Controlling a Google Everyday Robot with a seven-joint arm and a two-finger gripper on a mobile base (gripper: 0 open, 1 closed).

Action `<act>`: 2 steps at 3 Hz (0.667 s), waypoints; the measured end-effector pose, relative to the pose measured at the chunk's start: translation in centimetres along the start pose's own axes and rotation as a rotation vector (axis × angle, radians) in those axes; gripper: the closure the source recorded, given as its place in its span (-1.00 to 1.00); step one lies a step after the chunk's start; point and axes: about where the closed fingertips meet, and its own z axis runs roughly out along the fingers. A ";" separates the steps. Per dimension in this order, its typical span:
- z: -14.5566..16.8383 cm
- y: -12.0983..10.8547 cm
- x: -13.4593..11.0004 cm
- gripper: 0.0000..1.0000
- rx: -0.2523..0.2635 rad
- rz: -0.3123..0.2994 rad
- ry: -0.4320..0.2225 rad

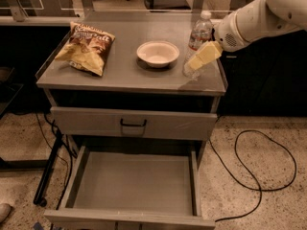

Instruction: Place water bottle into middle drawer

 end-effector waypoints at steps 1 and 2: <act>0.0 -0.6 -0.3 -1.00 0.001 -0.005 -0.031; 0.0 -0.6 -0.3 -1.00 0.001 -0.005 -0.031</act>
Offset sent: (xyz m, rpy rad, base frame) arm 0.0087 -0.0067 0.0064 0.0358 -0.0281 0.0038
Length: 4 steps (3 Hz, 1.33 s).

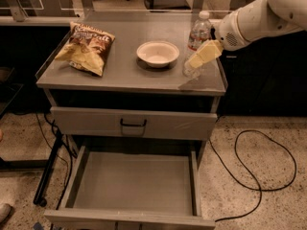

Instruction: Place water bottle into middle drawer

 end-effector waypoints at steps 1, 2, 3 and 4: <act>-0.3 -1.6 -1.0 -1.00 0.021 -0.003 -0.016; -1.4 -5.0 -3.1 -1.00 0.071 -0.009 -0.062; -0.9 -4.6 -2.9 -1.00 0.051 -0.006 -0.065; 0.2 -3.5 -2.5 -1.00 -0.003 0.011 -0.062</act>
Offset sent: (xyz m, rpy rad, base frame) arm 0.0645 -0.0317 0.0696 0.0491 -0.1351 -0.0578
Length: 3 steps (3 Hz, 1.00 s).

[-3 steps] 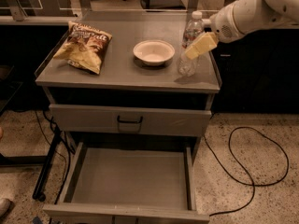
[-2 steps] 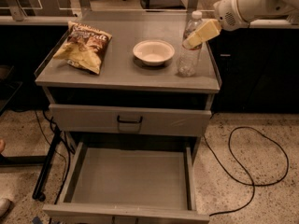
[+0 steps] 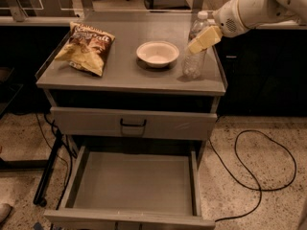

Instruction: Place water bottle into middle drawer

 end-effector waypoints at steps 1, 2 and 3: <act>1.8 2.2 0.2 -1.00 -0.070 -0.008 0.008; 1.8 2.2 0.2 -1.00 -0.070 -0.008 0.008; 1.8 2.3 0.2 -0.60 -0.071 -0.008 0.008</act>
Offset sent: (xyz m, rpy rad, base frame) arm -0.0141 0.0249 -0.0218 -0.0002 0.0551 0.0706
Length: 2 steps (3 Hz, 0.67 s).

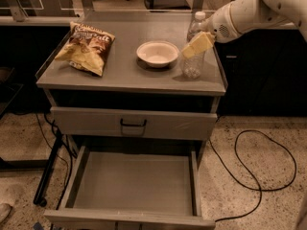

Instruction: Place water bottle into middle drawer

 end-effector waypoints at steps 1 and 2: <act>0.0 0.0 0.0 -0.01 0.000 0.000 0.000; 0.0 0.0 0.0 0.48 0.000 0.000 0.000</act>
Offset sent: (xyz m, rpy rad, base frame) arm 0.0000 0.0000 0.0000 0.0000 0.0000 0.0000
